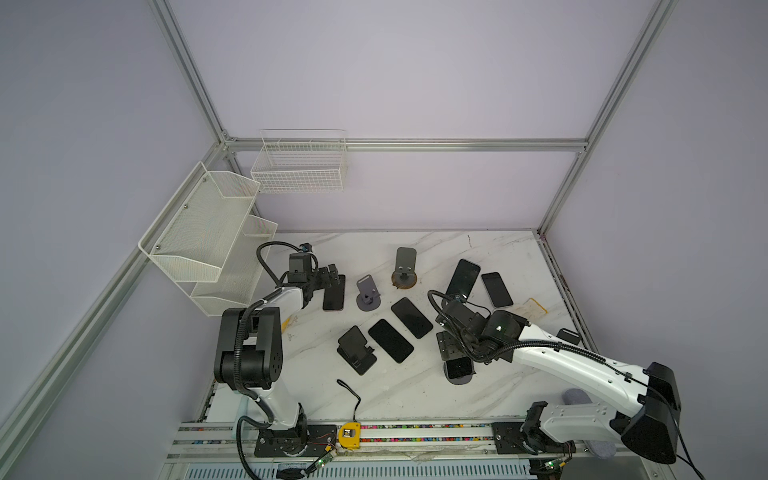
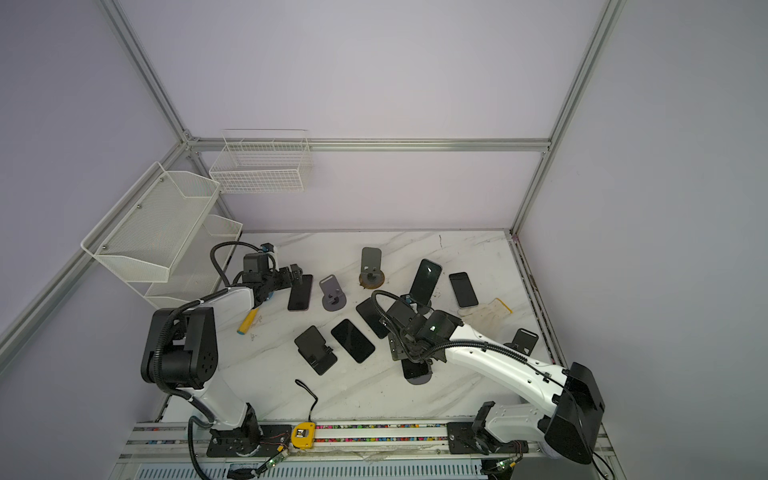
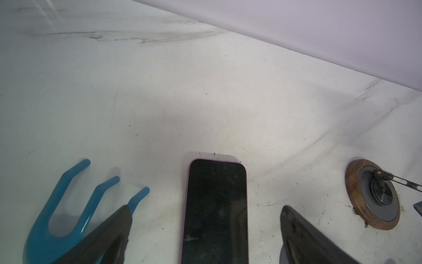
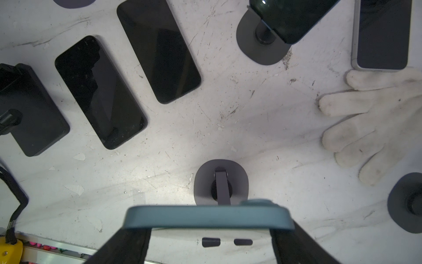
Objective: Remove the phone from the phone stand
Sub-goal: Rotate the phone stand at the bottom-center of the table.
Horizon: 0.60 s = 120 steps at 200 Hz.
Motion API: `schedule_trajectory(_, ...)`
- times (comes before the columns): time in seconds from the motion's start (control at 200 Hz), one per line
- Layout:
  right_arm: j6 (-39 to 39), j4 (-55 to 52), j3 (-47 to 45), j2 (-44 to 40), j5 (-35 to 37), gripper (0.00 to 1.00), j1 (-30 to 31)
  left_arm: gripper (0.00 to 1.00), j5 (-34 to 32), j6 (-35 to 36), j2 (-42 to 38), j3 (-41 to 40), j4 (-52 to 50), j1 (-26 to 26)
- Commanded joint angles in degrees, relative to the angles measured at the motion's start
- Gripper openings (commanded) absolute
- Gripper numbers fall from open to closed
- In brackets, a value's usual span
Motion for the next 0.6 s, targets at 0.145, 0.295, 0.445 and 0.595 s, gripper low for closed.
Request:
schedule_trajectory(0.145, 2.13, -0.96, 0.37, -1.15, 2.34, 0.80, 0.11, 1.00, 0.94, -0.89, -0.63, -0.12, 0.34, 0.57)
schedule_trajectory(0.295, 2.31, -1.57, 0.53, -0.86, 2.50, 0.78, 0.16, 1.00, 0.96, -0.85, -0.42, 0.15, 0.18, 0.54)
schedule_trajectory(0.445, 3.05, -1.65, 0.18, -1.31, 2.77, 0.76, 0.11, 1.00, 0.85, -0.89, -0.93, -0.60, 0.82, 0.57)
schedule_trajectory(0.595, 3.54, -2.42, 0.17, -1.66, 2.62, 0.76, 0.13, 1.00, 1.02, -0.90, -0.57, -0.03, 0.04, 0.58)
